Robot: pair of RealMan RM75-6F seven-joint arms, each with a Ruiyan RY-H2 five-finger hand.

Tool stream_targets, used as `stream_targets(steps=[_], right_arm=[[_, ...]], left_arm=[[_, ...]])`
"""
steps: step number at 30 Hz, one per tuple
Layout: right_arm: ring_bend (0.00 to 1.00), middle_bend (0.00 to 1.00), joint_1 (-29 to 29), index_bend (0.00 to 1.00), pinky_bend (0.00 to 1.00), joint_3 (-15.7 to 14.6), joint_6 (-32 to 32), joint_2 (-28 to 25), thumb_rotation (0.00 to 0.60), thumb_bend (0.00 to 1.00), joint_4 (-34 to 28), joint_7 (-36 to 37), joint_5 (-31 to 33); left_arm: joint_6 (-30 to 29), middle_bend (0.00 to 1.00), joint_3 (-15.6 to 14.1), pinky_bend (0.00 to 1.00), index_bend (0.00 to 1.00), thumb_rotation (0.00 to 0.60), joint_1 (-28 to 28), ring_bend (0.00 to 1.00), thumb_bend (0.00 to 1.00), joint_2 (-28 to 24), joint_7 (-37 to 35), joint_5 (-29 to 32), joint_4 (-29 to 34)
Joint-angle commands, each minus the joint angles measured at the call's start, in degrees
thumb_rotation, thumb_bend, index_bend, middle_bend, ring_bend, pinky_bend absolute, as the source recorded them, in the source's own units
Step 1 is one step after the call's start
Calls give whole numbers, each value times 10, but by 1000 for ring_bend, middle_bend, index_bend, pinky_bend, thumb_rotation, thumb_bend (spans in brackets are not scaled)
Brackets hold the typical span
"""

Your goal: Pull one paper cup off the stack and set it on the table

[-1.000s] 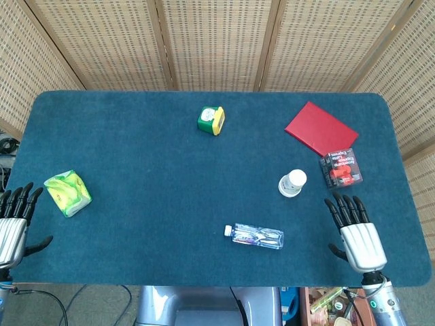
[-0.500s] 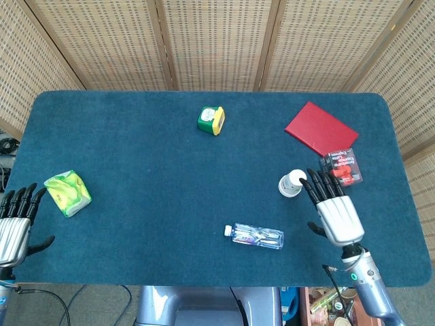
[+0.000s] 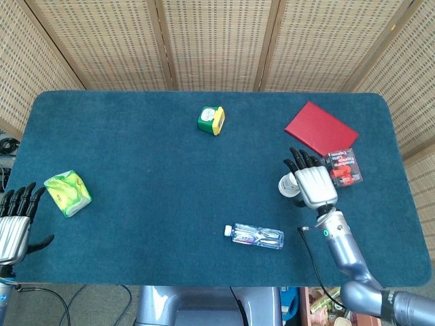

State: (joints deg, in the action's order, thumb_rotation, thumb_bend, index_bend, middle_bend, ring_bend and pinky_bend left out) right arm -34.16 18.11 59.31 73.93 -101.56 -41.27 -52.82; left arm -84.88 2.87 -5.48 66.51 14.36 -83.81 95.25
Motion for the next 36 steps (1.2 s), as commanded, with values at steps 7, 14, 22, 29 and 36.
stream_targets(steps=[7, 14, 22, 29, 36], right_arm=[[0, 67, -50, 204, 225, -14, -24, 21, 600, 56, 56, -17, 87], [0, 75, -68, 214, 234, -35, -35, 40, 600, 56, 96, -3, 115], [0, 90, -84, 234, 252, -51, -43, 61, 600, 57, 137, 15, 121], [0, 133, -96, 289, 289, -59, -34, 75, 600, 56, 159, 17, 121], [16, 190, -102, 365, 328, -67, -31, 90, 600, 70, 179, 24, 120]], left_arm=[[-1, 0, -1, 0, 0, 600, -1, 0, 166, 2, 7, -2, 1], [0, 0, -1, 0, 0, 600, -2, 0, 165, 4, 12, -2, 1], [2, 0, -2, 0, 0, 600, -4, 0, 165, 6, 16, -4, 1], [4, 0, -3, 0, 0, 600, -6, 0, 165, 9, 18, -3, -2], [5, 0, -3, 0, 0, 600, -7, 0, 165, 11, 20, -3, -3]])
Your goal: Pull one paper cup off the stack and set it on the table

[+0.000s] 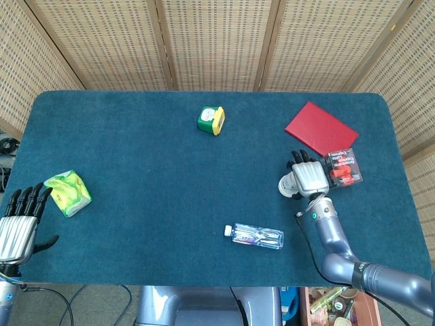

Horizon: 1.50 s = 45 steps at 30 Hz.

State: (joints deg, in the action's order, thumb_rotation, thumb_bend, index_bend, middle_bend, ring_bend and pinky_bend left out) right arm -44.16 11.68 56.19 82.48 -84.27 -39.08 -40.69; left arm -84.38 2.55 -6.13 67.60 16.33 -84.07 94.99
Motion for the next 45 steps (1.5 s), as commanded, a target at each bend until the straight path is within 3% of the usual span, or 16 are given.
stream_targets(steps=[1, 6, 13, 17, 25, 33, 45], right_arm=[[30, 204, -2, 385, 340, -4, 1, 8, 600, 74, 12, 3, -3], [141, 312, -3, 519, 430, -6, 13, 21, 600, 99, 29, 18, -25], [389, 536, 7, 678, 642, -8, 21, 22, 600, 145, 31, 52, -59], [455, 593, 13, 728, 684, -9, 29, 17, 600, 164, 22, 67, -78], [468, 606, 30, 739, 699, 12, 56, -9, 600, 172, -34, 125, -116], [472, 610, 50, 744, 710, 57, 76, -46, 600, 172, -115, 218, -133], [474, 614, 65, 744, 710, 125, 92, -47, 600, 173, -229, 330, -70]], left_arm=[[1, 0, 0, 0, 0, 600, -1, 0, 165, 0, 0, 0, 0], [1, 0, -2, 0, 0, 600, -2, 0, 166, 2, 2, -3, 0], [-3, 0, -2, 0, 0, 600, 0, 0, 165, 2, -1, -6, 0], [-7, 0, -1, 0, 0, 600, 0, 0, 166, 1, -4, -8, 0], [-8, 0, 0, 0, 0, 600, 0, 0, 168, 2, -8, -8, -2], [-6, 0, 1, 0, 0, 600, -2, 0, 171, 6, -14, -9, -7], [1, 0, 2, 0, 0, 600, -6, 0, 172, 13, -22, -5, -17]])
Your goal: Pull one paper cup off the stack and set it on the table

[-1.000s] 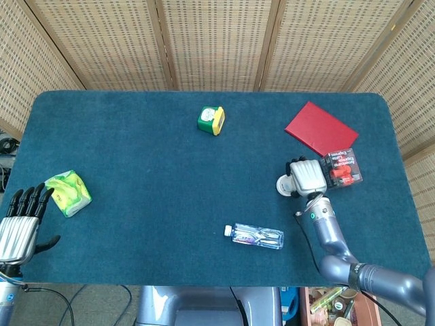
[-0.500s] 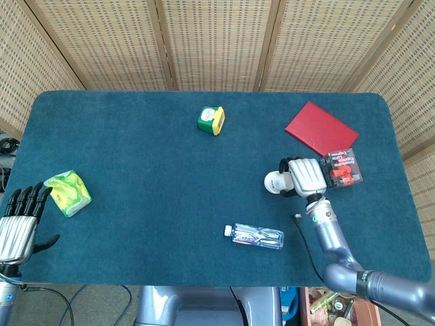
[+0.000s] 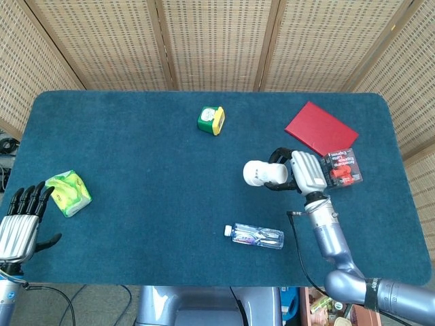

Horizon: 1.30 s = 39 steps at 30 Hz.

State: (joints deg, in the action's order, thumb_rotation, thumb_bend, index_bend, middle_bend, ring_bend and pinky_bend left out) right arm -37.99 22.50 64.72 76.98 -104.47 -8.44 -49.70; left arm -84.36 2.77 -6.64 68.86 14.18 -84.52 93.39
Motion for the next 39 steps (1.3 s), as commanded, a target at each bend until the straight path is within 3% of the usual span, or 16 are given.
stream_targets(steps=[1, 9, 23, 33, 39], right_arm=[[475, 614, 3, 744, 710, 21, 6, 10, 600, 172, -34, 30, 28], [476, 615, -18, 744, 713, 33, 29, 50, 600, 172, -63, 26, 51], [476, 615, -85, 744, 713, 57, 43, 121, 600, 173, -57, -23, 94], [477, 616, -110, 744, 713, 68, 42, 142, 600, 172, -35, -35, 122], [478, 616, -123, 744, 713, 82, 41, 145, 600, 172, -19, -42, 144]], left_arm=[[1, 0, -1, 0, 0, 600, -1, 0, 172, 1, -1, 0, -1], [4, 0, 1, 0, 0, 600, -1, 0, 175, 2, -11, 5, -6], [25, 0, 7, 0, 0, 600, -13, 0, 174, 16, -47, 15, -20], [50, 0, 41, 0, 0, 600, -62, 0, 174, 60, -276, -15, -15], [97, 0, 55, 0, 3, 600, -93, 0, 174, 68, -333, 6, -8]])
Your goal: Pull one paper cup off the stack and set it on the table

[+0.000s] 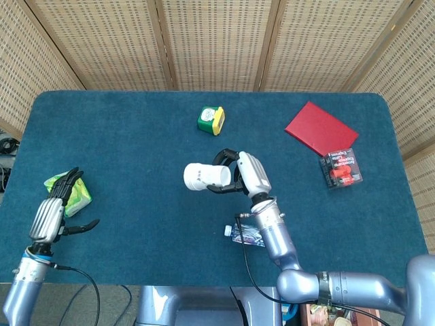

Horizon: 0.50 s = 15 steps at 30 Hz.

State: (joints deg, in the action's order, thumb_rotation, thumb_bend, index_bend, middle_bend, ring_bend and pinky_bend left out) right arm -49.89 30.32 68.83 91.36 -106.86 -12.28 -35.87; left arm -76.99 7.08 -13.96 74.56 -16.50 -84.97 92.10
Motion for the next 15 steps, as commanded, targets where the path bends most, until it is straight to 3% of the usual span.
stream_targets(steps=[1, 6, 7, 8, 15], right_arm=[[478, 616, -7, 744, 713, 6, 0, 1, 600, 172, 6, -5, 8], [478, 616, -17, 744, 713, 10, -1, 3, 600, 172, 14, -14, 17], [478, 616, -19, 744, 713, 11, -1, 3, 600, 172, 16, -15, 19], [478, 616, -22, 744, 713, 12, -4, 3, 600, 172, 20, -18, 23], [478, 616, -28, 744, 713, 13, -13, 2, 600, 172, 35, -17, 32]], left_arm=[[31, 0, 14, 0, 11, 600, -24, 0, 174, 15, -35, 16, 7], [79, 0, 31, 0, 124, 600, -47, 0, 174, 40, -119, 56, 12], [91, 0, 38, 0, 149, 600, -52, 0, 174, 48, -154, 67, 10], [122, 0, 56, 0, 170, 600, -61, 0, 174, 68, -238, 101, 15], [161, 0, 74, 0, 253, 600, -88, 0, 174, 103, -350, 96, -44]])
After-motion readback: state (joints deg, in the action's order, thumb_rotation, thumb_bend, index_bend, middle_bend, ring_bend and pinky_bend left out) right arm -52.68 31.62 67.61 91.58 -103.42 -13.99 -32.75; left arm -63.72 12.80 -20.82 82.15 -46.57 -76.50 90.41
